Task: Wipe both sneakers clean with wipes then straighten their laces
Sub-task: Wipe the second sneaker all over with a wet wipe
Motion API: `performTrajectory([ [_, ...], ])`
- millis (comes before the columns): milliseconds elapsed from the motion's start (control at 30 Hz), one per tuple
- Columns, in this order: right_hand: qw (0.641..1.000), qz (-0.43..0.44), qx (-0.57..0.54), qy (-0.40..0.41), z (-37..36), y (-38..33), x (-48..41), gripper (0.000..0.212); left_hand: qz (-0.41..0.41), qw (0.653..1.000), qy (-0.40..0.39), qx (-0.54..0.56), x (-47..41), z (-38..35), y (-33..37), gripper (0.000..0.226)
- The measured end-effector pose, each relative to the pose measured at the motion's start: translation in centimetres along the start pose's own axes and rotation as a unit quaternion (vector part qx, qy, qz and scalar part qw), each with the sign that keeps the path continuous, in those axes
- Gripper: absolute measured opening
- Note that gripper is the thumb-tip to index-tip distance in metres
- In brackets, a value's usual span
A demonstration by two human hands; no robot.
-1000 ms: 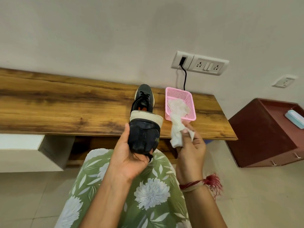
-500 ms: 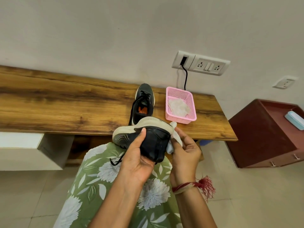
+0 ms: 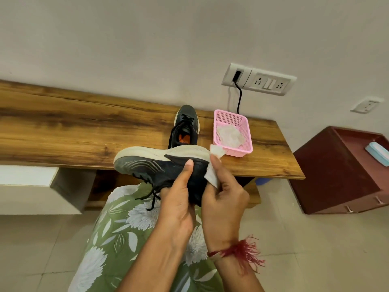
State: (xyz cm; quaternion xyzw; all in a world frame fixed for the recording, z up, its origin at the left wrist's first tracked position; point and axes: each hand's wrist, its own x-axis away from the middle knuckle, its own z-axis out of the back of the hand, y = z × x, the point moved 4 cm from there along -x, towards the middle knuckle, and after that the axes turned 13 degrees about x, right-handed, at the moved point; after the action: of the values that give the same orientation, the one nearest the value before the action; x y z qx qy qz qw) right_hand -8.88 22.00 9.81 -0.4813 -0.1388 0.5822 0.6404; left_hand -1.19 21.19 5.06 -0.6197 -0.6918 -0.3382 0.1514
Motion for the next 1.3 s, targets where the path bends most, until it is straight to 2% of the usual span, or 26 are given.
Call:
performTrajectory([
  [100, 0.995, 0.049, 0.056, -0.072, -1.1, -0.6, -0.4, 0.047, -0.034, 0.999, 0.035, -0.017, 0.0, 0.7, 0.1, 0.009],
  [167, 0.990, 0.045, -0.015, -0.129, -1.6, -0.8, -0.3, 0.043, -0.040, 0.998, 0.033, -0.030, 0.1, 0.9, -0.1, 0.008],
  [200, 0.989, 0.018, -0.071, -0.126, -1.4, -0.5, -0.3, 0.042, -0.043, 0.998, 0.030, -0.031, 0.0, 1.0, -0.2, 0.008],
  [267, 0.979, -0.105, -0.170, -0.051, -0.5, 2.0, -0.8, 0.044, -0.044, 0.998, 0.029, -0.025, -0.4, 0.9, 0.0, 0.006],
  [333, 0.934, -0.281, -0.221, 0.018, -0.1, 5.9, -1.0, 0.037, -0.019, 0.999, 0.026, -0.009, -1.1, 1.0, 0.3, 0.009],
  [400, 0.871, -0.418, -0.257, 0.013, -0.8, 8.9, -0.7, 0.027, 0.029, 1.000, 0.005, 0.010, -1.7, 1.1, 0.4, 0.013],
  [467, 0.831, -0.470, -0.297, -0.027, -2.2, 9.7, -0.1, 0.025, 0.067, 0.997, -0.005, 0.032, -1.9, 1.2, 0.5, 0.019],
  [567, 0.837, -0.443, -0.312, -0.074, -3.8, 8.4, -0.2, 0.021, 0.113, 0.992, 0.005, 0.061, -1.7, 1.3, -0.1, 0.022],
  [633, 0.853, -0.423, -0.294, -0.084, -4.3, 7.5, -0.6, 0.019, 0.112, 0.992, 0.007, 0.058, -1.6, 1.4, -0.8, 0.023],
  [767, 0.884, -0.399, -0.231, -0.078, -4.2, 7.4, -1.0, 0.020, 0.010, 1.000, 0.009, -0.022, -2.0, 1.7, -1.2, 0.021],
  [900, 0.883, -0.400, -0.236, -0.068, -3.4, 7.0, -1.1, 0.020, -0.066, 0.994, 0.030, -0.087, -2.0, 2.0, -1.2, 0.021],
  [1000, 0.900, -0.366, -0.229, -0.065, -2.6, 5.5, -1.5, 0.023, -0.091, 0.987, 0.054, -0.119, -2.6, 2.8, -0.6, 0.027],
  [1100, 0.926, -0.279, -0.220, -0.128, -3.7, 1.3, -1.6, 0.024, -0.070, 0.980, 0.069, -0.172, -2.7, 4.3, -1.4, 0.030],
  [1200, 0.942, -0.194, -0.244, -0.125, -3.7, -1.4, -2.5, 0.025, -0.048, 0.988, 0.060, -0.134, -2.8, 4.2, -1.6, 0.025],
  [1300, 0.926, -0.243, -0.280, -0.068, -1.6, 1.1, -4.0, 0.023, -0.041, 0.997, 0.034, -0.056, -3.5, 3.2, -0.2, 0.032],
])
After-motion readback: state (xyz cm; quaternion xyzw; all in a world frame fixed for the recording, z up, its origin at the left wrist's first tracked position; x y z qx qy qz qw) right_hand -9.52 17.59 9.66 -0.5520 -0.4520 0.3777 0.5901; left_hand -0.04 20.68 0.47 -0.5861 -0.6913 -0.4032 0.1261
